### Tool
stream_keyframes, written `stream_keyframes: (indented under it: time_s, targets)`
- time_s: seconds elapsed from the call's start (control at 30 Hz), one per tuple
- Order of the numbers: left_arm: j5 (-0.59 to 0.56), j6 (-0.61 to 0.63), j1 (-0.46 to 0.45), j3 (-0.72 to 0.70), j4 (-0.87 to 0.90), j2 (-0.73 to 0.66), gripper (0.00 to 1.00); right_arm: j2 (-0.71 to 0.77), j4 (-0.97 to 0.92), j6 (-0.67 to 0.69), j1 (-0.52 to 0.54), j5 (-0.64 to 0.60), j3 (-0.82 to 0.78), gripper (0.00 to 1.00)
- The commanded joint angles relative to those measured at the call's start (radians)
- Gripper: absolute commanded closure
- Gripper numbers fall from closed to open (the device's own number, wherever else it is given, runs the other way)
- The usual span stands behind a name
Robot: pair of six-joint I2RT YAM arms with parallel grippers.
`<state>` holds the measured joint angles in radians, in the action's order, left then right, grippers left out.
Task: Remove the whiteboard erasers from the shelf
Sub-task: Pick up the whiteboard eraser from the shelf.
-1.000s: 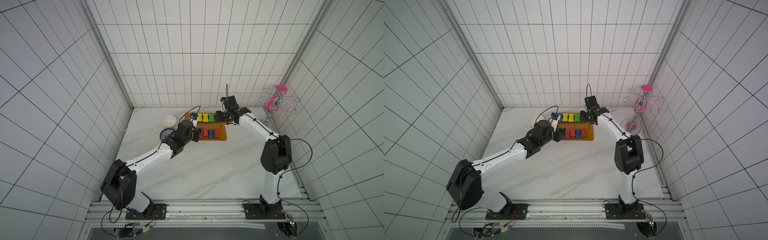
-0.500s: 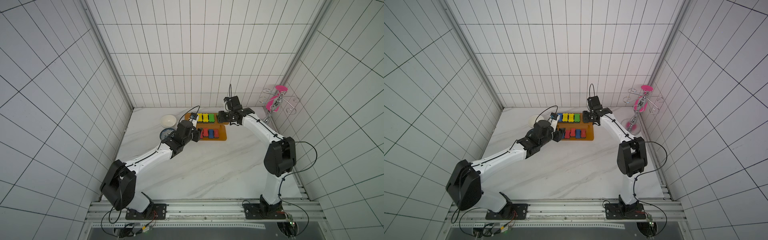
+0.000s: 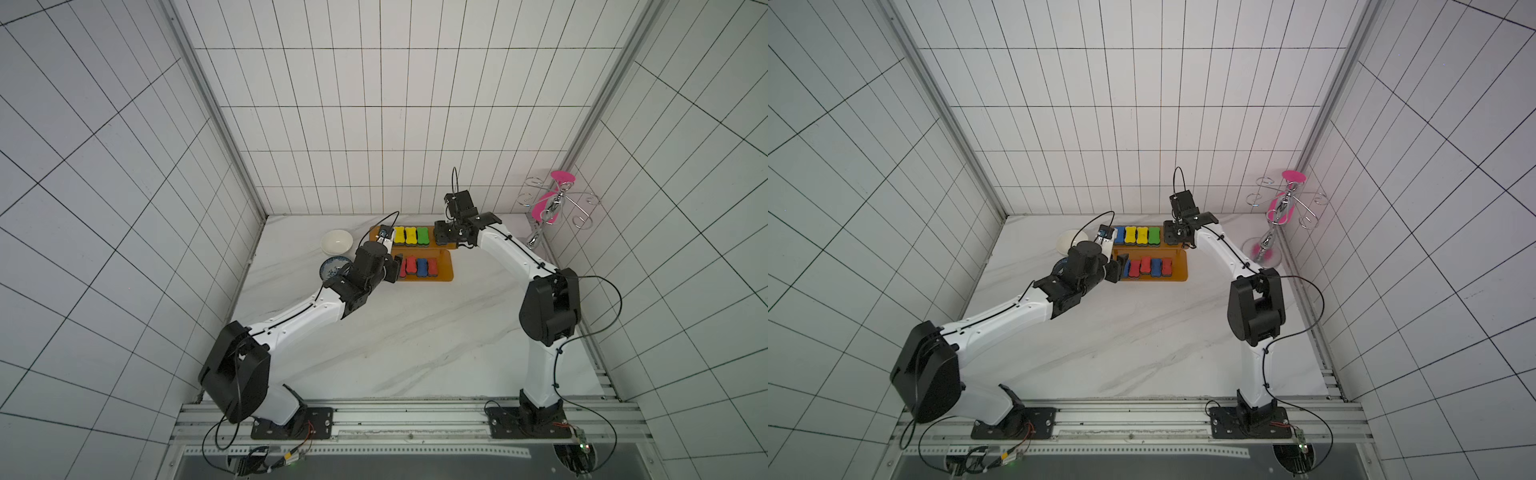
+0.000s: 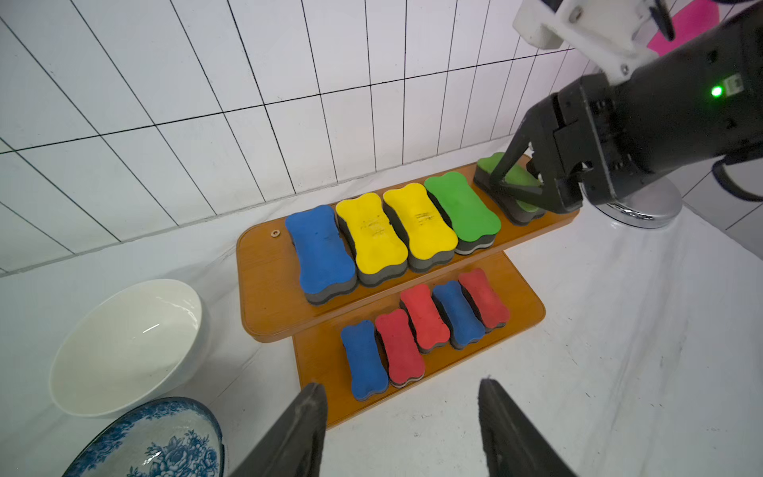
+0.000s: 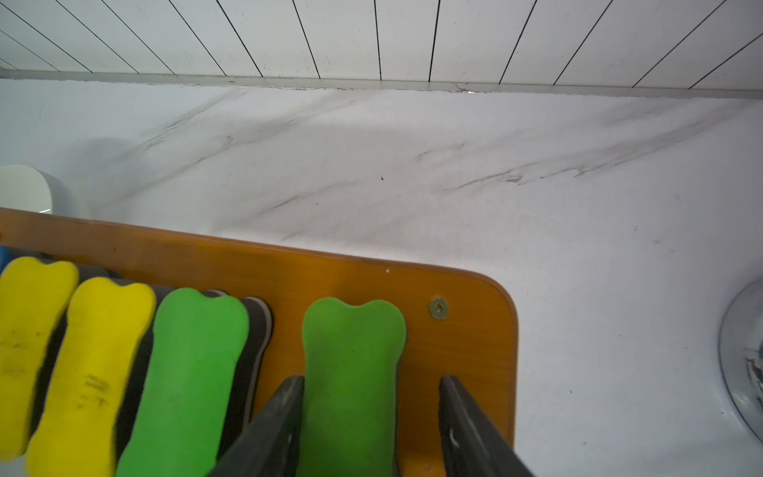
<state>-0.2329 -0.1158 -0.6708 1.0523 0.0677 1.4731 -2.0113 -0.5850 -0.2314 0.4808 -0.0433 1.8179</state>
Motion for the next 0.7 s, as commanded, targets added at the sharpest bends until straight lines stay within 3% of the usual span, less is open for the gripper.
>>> stream_keyframes:
  time_s: [0.0,0.4,0.67]
  targets:
    - [-0.093,0.005,-0.013,0.028,0.013,0.006,0.38,-0.036,-0.042,0.003,0.013,-0.049,0.032,0.48]
    - [-0.197,0.014,-0.043,0.020,0.031,-0.027,0.33,-0.016,-0.042,-0.046,0.016,-0.054,0.029,0.60]
    - [-0.217,-0.035,-0.052,-0.013,0.122,-0.114,0.33,0.161,0.034,-0.148,0.029,-0.046,-0.124,0.72]
